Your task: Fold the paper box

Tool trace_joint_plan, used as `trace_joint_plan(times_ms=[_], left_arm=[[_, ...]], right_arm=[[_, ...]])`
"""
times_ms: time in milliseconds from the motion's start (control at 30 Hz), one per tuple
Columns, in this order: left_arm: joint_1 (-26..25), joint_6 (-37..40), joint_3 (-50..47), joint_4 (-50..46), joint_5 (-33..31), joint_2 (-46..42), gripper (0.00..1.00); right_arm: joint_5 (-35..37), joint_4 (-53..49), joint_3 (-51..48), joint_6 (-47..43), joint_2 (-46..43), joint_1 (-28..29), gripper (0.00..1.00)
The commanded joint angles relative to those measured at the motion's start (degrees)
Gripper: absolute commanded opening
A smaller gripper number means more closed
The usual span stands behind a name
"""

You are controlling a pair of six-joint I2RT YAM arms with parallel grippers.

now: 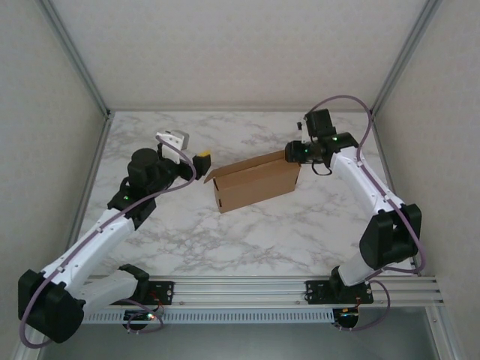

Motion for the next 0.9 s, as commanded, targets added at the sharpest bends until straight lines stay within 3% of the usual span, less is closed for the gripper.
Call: trace_joint_plan(times_ms=[0, 233, 300, 400, 433, 467, 667, 867], left_arm=[[-0.3, 9.4, 4.39, -10.89, 3.52, 0.36, 0.89], [-0.37, 13.69, 8.37, -22.64, 10.01, 3.12, 0.8], [-0.57, 15.17, 7.75, -24.37, 11.3, 2.97, 0.79], [-0.87, 16.94, 6.41, -26.27, 10.84, 2.79, 0.78], [-1.01, 17.35, 5.64, -26.24, 10.77, 2.74, 0.78], [-1.17, 17.92, 5.02, -26.2, 10.78, 2.74, 0.78], [-1.45, 18.66, 4.88, -24.71, 9.13, 6.21, 0.7], [-1.54, 17.87, 6.54, -24.0, 10.92, 10.0, 0.61]], right_arm=[[8.12, 5.69, -4.02, 4.06, -4.92, 0.22, 0.61], [15.05, 20.05, -19.24, 13.07, -17.32, 0.26, 0.63], [18.81, 23.52, -23.42, 15.84, -22.7, 0.22, 0.74], [21.16, 24.58, -25.87, 16.63, -29.04, 0.23, 0.76], [20.98, 24.09, -25.77, 16.45, -30.79, 0.18, 0.77], [20.51, 22.78, -25.17, 16.76, -32.22, 0.22, 0.98], [11.54, 34.59, -34.73, 21.85, -42.84, -0.35, 0.99], [10.13, 29.38, -31.55, 20.92, -41.45, -0.44, 0.99]])
